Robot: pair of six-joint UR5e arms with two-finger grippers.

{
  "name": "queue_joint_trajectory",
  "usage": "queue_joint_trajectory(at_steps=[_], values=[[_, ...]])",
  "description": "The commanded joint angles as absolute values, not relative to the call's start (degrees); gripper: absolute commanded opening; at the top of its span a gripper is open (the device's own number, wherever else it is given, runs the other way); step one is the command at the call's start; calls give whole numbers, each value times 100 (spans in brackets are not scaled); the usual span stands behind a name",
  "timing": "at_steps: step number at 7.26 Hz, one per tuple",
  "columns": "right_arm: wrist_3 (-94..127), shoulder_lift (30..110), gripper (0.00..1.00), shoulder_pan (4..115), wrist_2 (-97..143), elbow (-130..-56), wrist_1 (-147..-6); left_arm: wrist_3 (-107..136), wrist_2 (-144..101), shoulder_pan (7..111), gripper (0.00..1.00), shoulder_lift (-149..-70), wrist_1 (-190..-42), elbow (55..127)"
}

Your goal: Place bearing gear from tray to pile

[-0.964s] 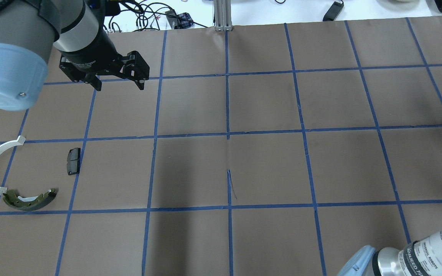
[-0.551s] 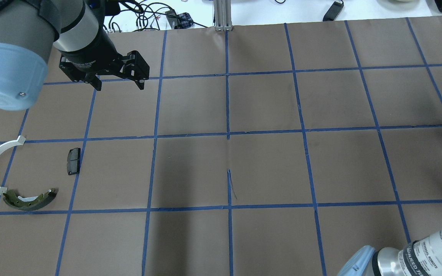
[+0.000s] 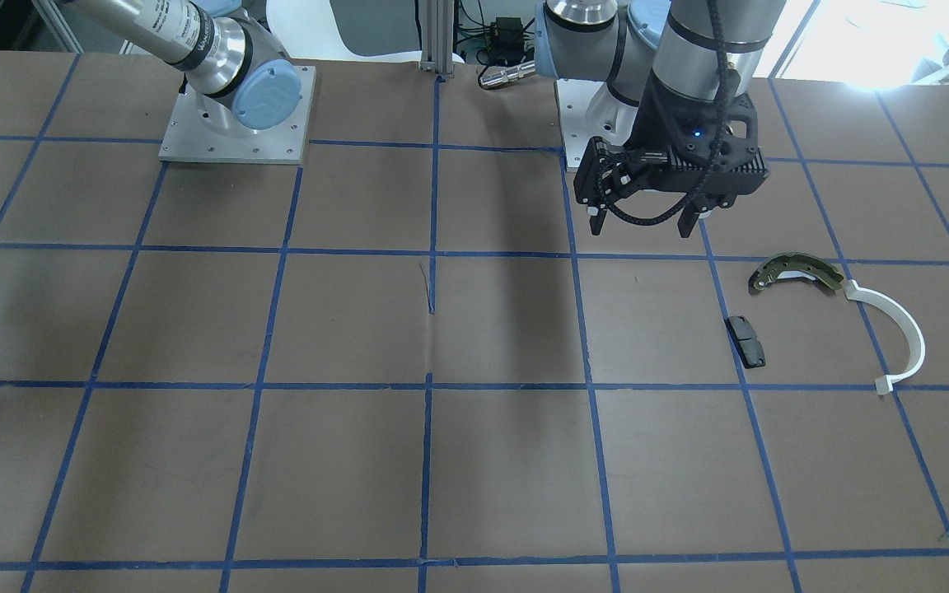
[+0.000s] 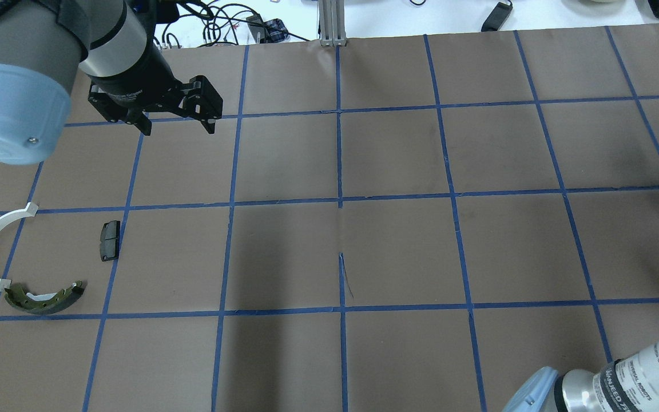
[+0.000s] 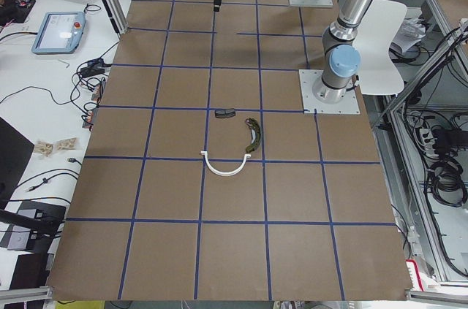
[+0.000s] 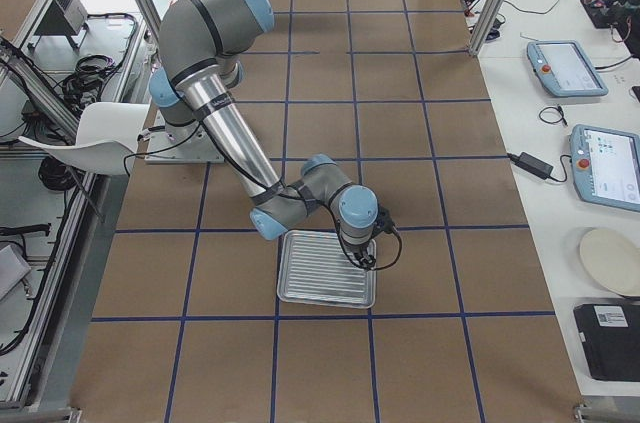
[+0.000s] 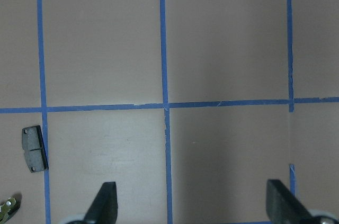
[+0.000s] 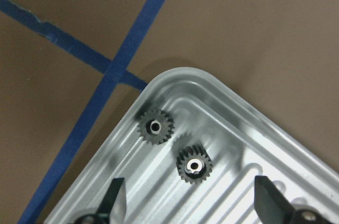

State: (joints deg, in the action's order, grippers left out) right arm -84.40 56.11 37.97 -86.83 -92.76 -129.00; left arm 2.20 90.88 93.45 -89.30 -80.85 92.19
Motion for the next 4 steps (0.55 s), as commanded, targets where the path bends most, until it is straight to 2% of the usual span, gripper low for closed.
queue_joint_trajectory(at_steps=[1,2,4], values=[[-8455,5564,74,3797,-8648,-9272,-12911,220,9088,9343,100,-8938,-8086,9220],[-8446,5529,63,3797,-8648,-9264,-12911,220,9088,9343,100,-8930,-8086,9220],[-8385,5537,22,3797,-8657,-9203,-12902,220,9088,9343,100,-8930,-8077,9220]])
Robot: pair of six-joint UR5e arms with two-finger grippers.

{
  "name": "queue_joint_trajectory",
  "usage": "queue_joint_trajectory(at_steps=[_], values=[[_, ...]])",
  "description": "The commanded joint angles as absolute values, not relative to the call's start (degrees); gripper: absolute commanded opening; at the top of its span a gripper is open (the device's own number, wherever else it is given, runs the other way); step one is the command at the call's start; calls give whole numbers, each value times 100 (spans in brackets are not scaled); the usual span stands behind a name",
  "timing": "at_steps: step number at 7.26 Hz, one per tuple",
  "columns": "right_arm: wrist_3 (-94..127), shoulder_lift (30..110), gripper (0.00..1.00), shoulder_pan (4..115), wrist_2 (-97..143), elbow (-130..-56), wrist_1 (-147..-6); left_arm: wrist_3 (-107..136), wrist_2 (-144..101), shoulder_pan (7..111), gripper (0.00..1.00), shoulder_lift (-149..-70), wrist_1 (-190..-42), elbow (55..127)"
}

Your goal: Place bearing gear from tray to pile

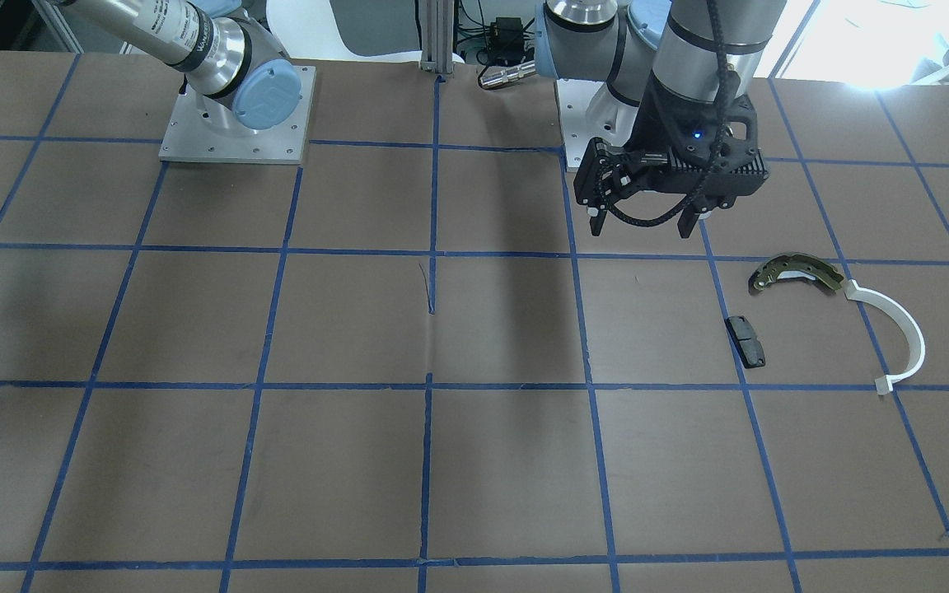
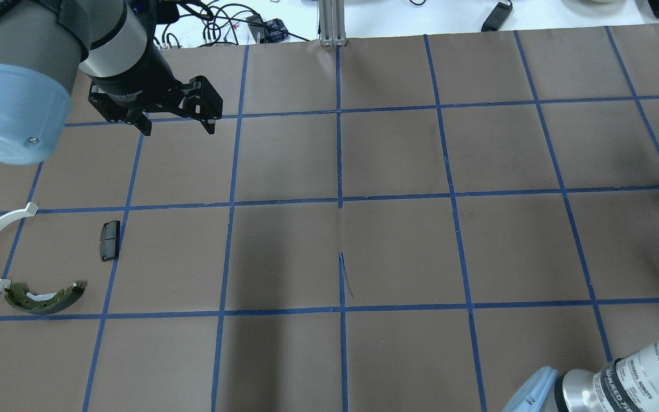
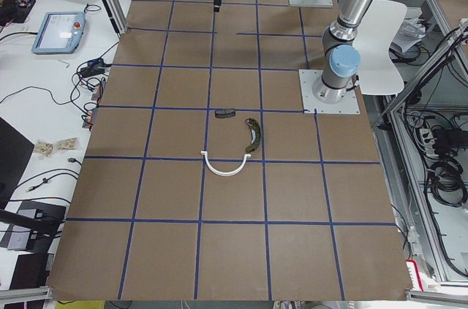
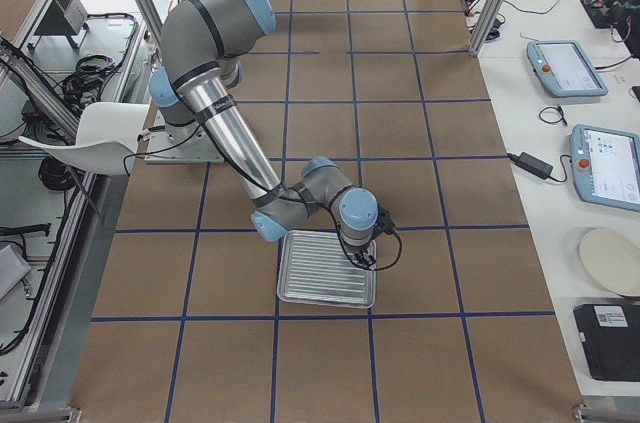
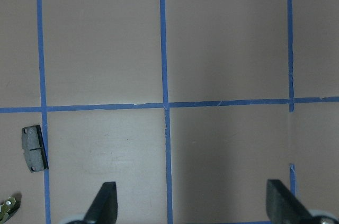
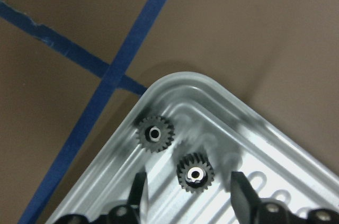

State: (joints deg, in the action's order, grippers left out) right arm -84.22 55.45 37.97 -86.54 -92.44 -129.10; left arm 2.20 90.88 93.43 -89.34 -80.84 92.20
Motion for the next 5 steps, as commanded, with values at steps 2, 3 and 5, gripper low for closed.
queue_joint_trajectory(at_steps=[2,3,5], values=[[-8306,5546,3,3797,-8648,-9185,-12867,220,9097,9360,100,-8930,-8086,9220],[-8271,5555,0,3797,-8657,-9185,-12850,263,9088,9360,100,-8938,-8086,9228],[-8175,5650,0,3814,-8727,-9176,-12797,264,9088,9360,100,-8938,-8086,9229]])
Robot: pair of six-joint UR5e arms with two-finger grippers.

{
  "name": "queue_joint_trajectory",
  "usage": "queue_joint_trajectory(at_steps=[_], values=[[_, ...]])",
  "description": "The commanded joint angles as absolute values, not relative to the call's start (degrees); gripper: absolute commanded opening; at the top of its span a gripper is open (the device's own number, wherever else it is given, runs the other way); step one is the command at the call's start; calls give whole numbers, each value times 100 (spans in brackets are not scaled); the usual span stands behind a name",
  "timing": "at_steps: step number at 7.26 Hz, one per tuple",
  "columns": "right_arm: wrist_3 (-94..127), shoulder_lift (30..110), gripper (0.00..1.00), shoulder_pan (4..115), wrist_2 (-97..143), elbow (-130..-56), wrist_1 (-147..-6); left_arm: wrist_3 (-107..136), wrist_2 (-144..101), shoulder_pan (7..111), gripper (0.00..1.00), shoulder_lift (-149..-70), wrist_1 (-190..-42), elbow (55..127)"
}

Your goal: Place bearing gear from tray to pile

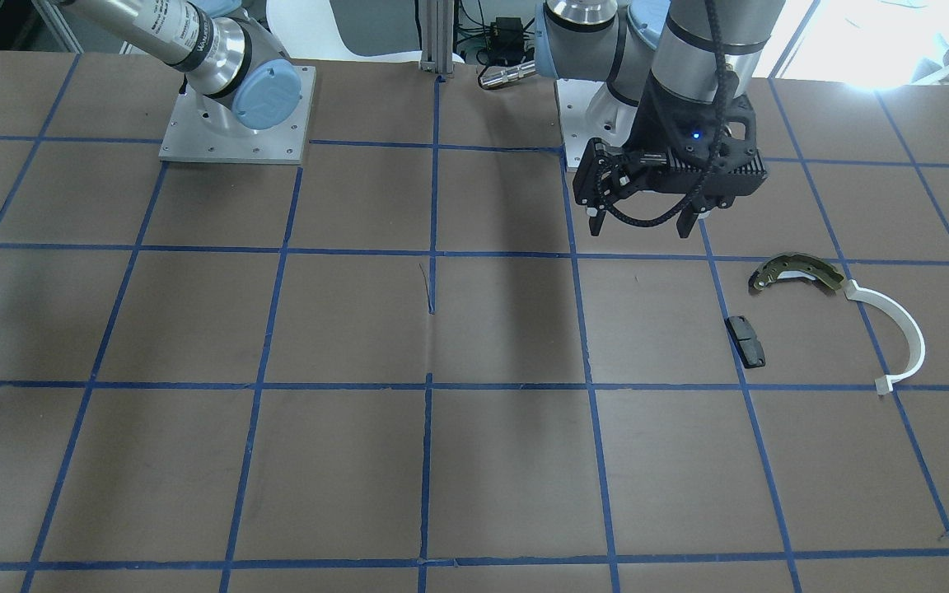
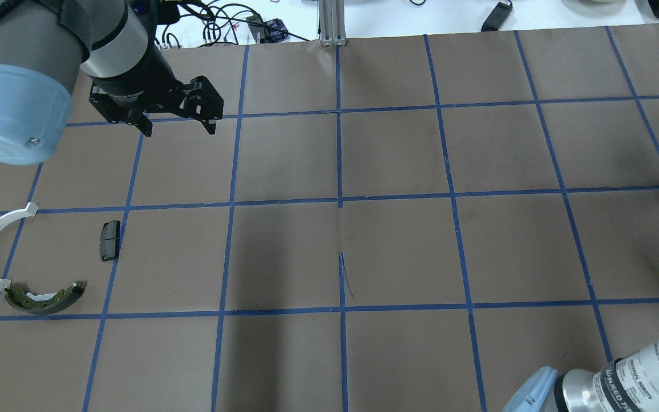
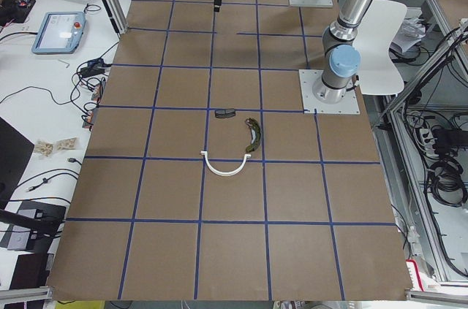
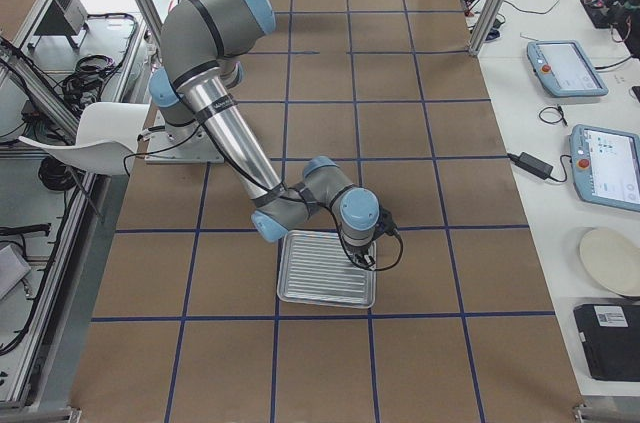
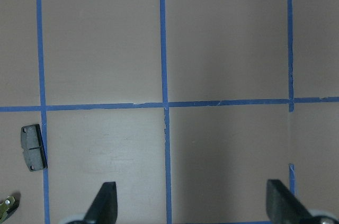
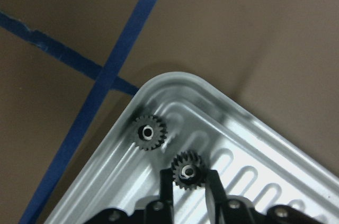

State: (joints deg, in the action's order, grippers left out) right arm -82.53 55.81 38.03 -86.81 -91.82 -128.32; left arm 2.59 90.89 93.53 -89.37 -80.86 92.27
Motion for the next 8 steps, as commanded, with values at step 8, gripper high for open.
queue_joint_trajectory(at_steps=[8], values=[[-757,7726,0,8114,-8974,-9791,-10836,281,9044,9369,100,-8930,-8077,9229]])
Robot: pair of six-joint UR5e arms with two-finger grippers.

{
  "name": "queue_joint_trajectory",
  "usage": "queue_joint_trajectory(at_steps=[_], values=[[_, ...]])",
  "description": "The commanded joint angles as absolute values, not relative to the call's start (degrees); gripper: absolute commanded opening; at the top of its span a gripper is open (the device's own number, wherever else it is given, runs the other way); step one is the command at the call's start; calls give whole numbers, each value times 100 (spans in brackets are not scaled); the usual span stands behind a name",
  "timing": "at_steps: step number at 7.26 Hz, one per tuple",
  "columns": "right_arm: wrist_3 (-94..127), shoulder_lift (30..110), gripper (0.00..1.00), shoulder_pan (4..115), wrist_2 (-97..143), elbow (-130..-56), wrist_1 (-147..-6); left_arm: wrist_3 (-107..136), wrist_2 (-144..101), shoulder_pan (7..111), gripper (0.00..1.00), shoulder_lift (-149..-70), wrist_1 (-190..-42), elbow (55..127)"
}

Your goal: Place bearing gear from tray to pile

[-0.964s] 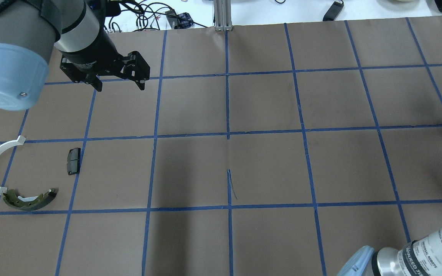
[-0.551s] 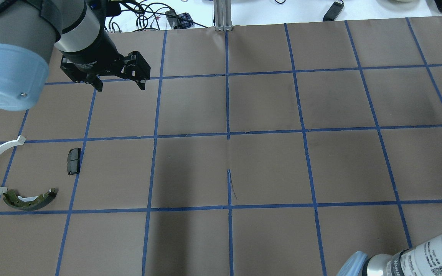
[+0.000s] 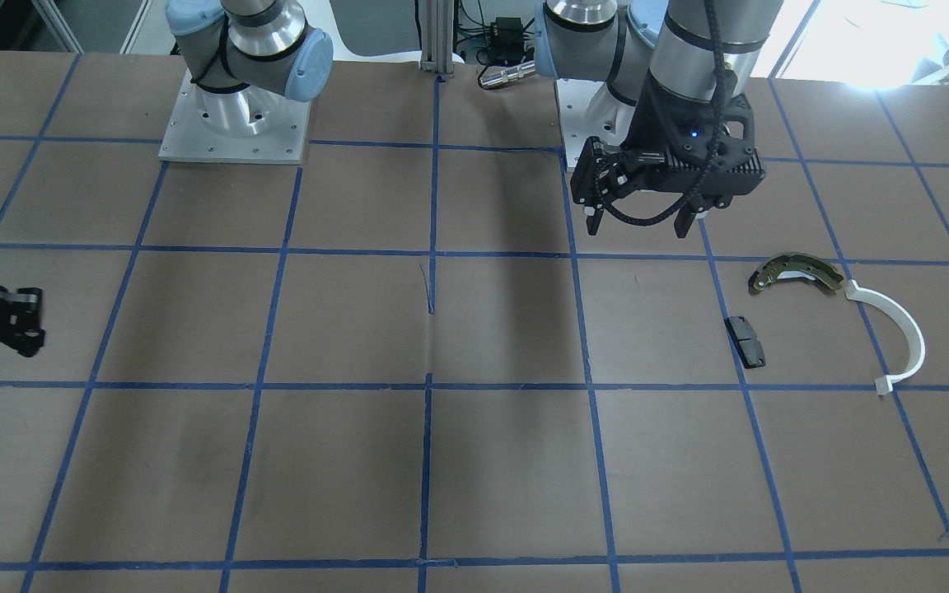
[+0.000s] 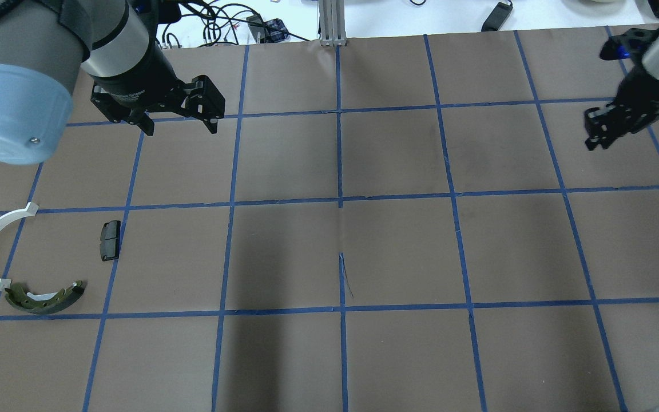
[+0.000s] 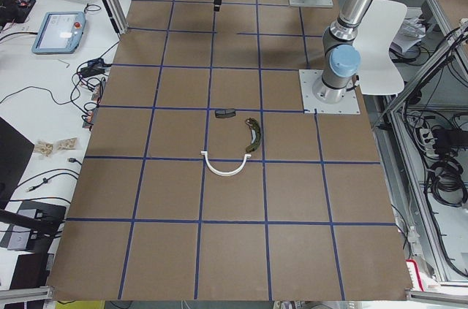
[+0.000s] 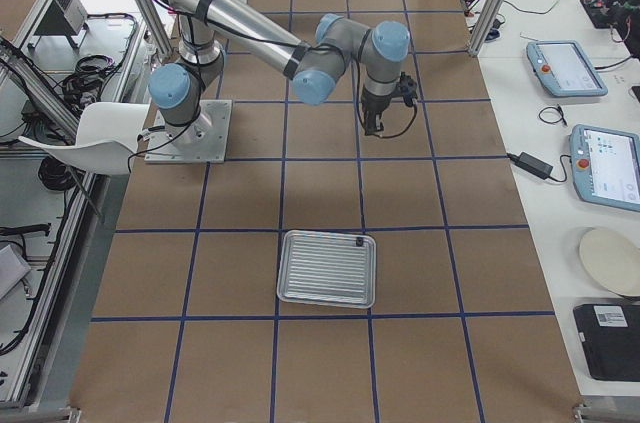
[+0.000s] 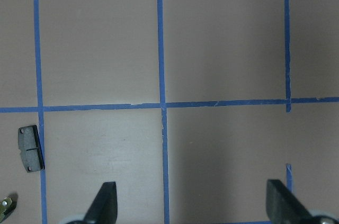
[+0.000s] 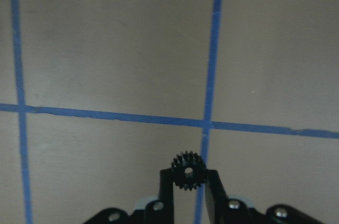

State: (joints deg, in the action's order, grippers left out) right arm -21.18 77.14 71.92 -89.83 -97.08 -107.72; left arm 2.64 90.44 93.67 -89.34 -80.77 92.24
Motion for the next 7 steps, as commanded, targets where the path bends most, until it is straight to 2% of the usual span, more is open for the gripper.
queue_joint_trajectory(at_steps=[1,5,7], values=[[149,7595,0,8765,-8965,-9826,-10846,212,9044,9352,100,-8921,-8077,9263],[2789,6437,0,10710,-8467,-10099,-12791,176,9035,9360,100,-8798,-8068,9527],[3032,5987,0,11099,-8446,-10090,-13217,167,9044,9352,100,-8798,-8051,9519]])
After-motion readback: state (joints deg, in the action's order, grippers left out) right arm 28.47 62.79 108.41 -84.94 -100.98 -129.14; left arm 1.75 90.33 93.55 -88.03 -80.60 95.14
